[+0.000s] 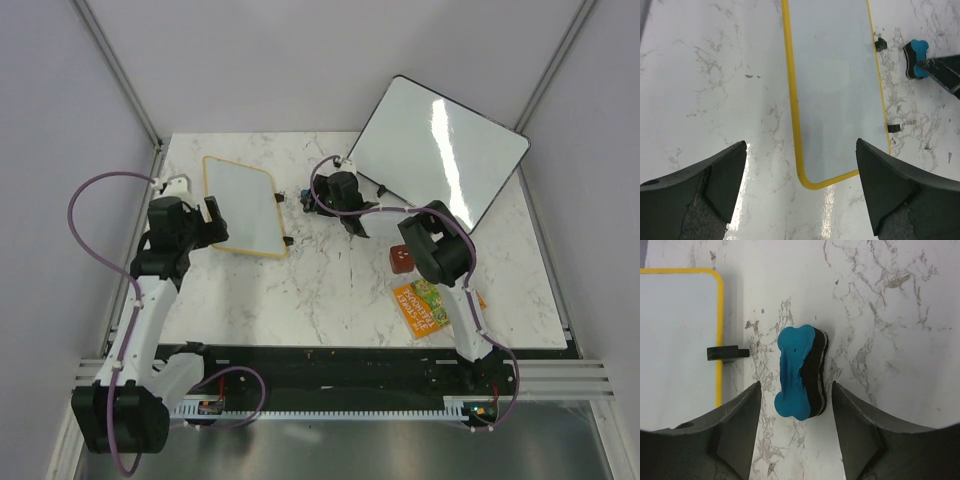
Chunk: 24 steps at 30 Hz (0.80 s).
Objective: Erase the whiteboard
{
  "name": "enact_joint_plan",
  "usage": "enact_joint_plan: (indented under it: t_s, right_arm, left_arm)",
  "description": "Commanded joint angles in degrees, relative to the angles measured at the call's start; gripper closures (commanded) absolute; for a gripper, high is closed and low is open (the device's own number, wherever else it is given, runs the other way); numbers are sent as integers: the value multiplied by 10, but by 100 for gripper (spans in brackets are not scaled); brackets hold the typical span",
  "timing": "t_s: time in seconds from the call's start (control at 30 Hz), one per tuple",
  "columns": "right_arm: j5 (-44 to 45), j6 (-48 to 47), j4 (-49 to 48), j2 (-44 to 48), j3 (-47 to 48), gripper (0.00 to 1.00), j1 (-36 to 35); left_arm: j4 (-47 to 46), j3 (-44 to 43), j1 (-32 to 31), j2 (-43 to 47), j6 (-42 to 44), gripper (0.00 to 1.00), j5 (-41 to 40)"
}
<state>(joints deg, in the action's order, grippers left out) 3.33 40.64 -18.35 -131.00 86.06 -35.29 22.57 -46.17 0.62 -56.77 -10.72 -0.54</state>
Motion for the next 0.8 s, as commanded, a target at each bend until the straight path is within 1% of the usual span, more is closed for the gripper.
enact_joint_plan:
  t_s: [0.0,0.03,0.1,0.13,0.17,0.2,0.23,0.27,0.37,0.5,0.6,0.77]
  right_arm:
    - [-4,9,-40,55,-67,36,-5]
    - [-9,12,-50,63,-95,37,-5]
    - [-15,16,-88,80,-123,60,-7]
    - [-19,27,-99,84,-145,67,-8]
    - [-29,30,-107,86,-152,87,-10]
    - [-32,34,-110,85,-155,96,-12]
    - [-32,37,-111,81,-154,100,-14]
    - [-53,41,-114,72,-153,100,-21]
    - [-67,49,-119,57,-142,100,-37]
    - [-74,42,-90,34,-96,100,-63]
    - [-87,51,-83,10,-72,100,-79]
    - [-108,73,-85,-12,-72,100,-95]
  left_arm:
    - [26,-3,1,68,-24,2,-74]
    - [34,-4,1,81,-28,1,-89]
    - [58,-9,1,88,-32,1,-109]
    - [68,-9,1,91,-33,1,-113]
    - [76,-11,1,95,-40,1,-119]
    - [90,-14,1,97,-42,2,-121]
    - [94,-15,1,103,-44,2,-119]
    - [96,-13,1,118,-46,2,-115]
    - [97,-9,1,145,-47,2,-97]
    - [100,-10,1,156,-48,2,-72]
    - [101,-2,1,163,-48,2,-69]
    - [103,10,1,174,-40,2,-68]
